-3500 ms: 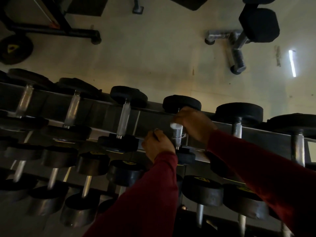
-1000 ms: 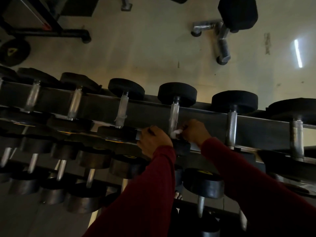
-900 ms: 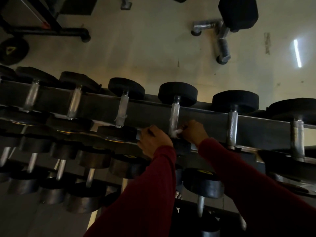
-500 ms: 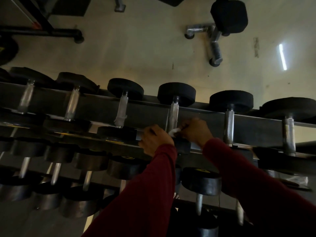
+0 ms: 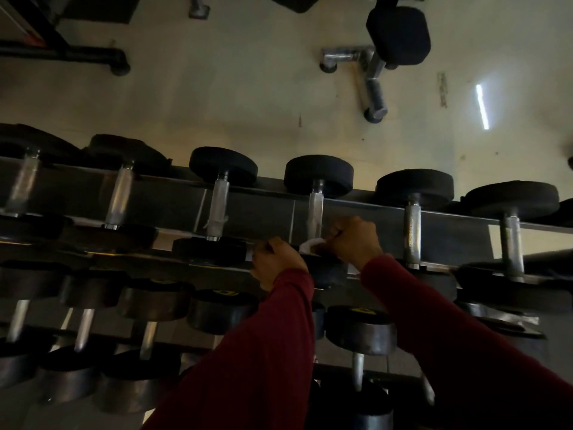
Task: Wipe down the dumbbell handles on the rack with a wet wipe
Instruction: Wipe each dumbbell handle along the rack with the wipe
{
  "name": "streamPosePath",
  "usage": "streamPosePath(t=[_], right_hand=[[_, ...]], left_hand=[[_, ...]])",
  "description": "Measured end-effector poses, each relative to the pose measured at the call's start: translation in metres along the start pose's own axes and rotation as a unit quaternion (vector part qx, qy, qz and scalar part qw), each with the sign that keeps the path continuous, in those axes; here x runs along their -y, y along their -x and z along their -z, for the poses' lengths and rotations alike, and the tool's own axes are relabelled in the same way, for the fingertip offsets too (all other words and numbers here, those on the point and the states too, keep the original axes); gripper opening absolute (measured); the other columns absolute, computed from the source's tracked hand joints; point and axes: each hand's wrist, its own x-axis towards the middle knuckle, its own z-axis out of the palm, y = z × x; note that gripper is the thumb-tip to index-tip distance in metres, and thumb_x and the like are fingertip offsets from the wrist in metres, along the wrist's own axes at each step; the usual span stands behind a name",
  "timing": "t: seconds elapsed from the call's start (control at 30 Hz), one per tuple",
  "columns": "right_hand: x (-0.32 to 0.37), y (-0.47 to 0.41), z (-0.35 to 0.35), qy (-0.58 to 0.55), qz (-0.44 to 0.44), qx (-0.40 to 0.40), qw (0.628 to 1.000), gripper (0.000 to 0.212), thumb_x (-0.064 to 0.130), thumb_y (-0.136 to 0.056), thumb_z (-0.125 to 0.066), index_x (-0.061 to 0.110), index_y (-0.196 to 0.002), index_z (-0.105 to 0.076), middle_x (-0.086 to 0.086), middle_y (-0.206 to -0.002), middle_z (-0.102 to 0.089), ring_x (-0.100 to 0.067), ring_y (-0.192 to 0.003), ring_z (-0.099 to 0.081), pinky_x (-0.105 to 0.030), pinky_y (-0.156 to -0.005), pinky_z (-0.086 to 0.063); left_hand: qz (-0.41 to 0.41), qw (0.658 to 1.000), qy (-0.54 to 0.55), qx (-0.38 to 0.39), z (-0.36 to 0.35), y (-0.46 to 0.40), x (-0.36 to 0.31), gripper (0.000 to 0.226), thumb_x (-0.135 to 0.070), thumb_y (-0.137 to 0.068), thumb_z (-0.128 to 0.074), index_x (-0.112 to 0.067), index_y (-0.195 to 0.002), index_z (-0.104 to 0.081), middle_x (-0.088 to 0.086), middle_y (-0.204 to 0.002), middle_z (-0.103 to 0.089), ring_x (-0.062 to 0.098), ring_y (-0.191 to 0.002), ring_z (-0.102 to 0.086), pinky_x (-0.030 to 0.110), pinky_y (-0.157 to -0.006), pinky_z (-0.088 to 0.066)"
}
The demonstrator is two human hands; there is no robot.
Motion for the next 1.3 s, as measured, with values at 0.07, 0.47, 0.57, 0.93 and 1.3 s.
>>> streamPosePath(t=[0.07, 0.47, 0.57, 0.93, 1.3], right_hand=[[-0.002, 0.000, 0.002, 0.005, -0.008, -0.005, 1.000, 0.027, 0.036, -0.079, -0.081, 0.013, -0.086, -0.069, -0.004, -0.091, -0.072, -0.017, -0.085, -0.069, -0.034, -0.083, -0.058], [0.012, -0.007, -0.006, 0.003, 0.005, -0.006, 1.000, 0.026, 0.039, -0.078, -0.082, 0.017, -0.081, -0.068, 0.005, -0.083, -0.069, -0.008, -0.077, -0.065, -0.021, -0.075, -0.054], [0.011, -0.010, -0.009, 0.020, 0.002, 0.002, 1.000, 0.027, 0.041, -0.078, -0.081, 0.018, -0.076, -0.067, 0.007, -0.077, -0.066, -0.008, -0.074, -0.063, -0.018, -0.067, -0.047], [0.000, -0.006, -0.019, -0.073, 0.028, -0.089, 0.993, 0.031, 0.035, -0.073, -0.086, 0.025, -0.062, -0.058, 0.012, -0.065, -0.061, 0.001, -0.062, -0.058, -0.009, -0.058, -0.044], [0.030, -0.045, -0.007, -0.413, -0.166, -0.274, 0.853, 0.018, 0.024, -0.073, -0.085, 0.014, -0.077, -0.070, 0.004, -0.073, -0.069, -0.009, -0.065, -0.062, -0.013, -0.058, -0.048]], left_hand=[[0.001, 1.000, -0.013, 0.006, -0.001, -0.001, 0.001, 0.037, -0.039, -0.089, -0.046, -0.018, -0.115, -0.063, 0.015, -0.119, -0.059, 0.035, -0.112, -0.050, 0.044, -0.096, -0.039], [-0.006, 0.999, -0.032, 0.013, -0.003, -0.005, 0.005, 0.040, -0.047, -0.082, -0.040, -0.026, -0.108, -0.063, 0.010, -0.111, -0.060, 0.032, -0.106, -0.052, 0.049, -0.094, -0.042], [-0.020, 0.999, -0.040, 0.017, -0.003, -0.008, 0.008, 0.037, -0.043, -0.087, -0.042, -0.022, -0.110, -0.063, 0.009, -0.113, -0.064, 0.031, -0.107, -0.051, 0.047, -0.094, -0.042], [-0.003, 1.000, -0.027, 0.009, -0.002, -0.004, 0.005, 0.038, -0.042, -0.087, -0.044, -0.023, -0.113, -0.063, 0.011, -0.116, -0.063, 0.031, -0.111, -0.049, 0.046, -0.096, -0.040], [0.000, 1.000, -0.012, -0.005, 0.000, -0.001, 0.001, 0.035, -0.040, -0.086, -0.045, -0.024, -0.109, -0.066, 0.011, -0.115, -0.064, 0.033, -0.111, -0.052, 0.048, -0.099, -0.040]])
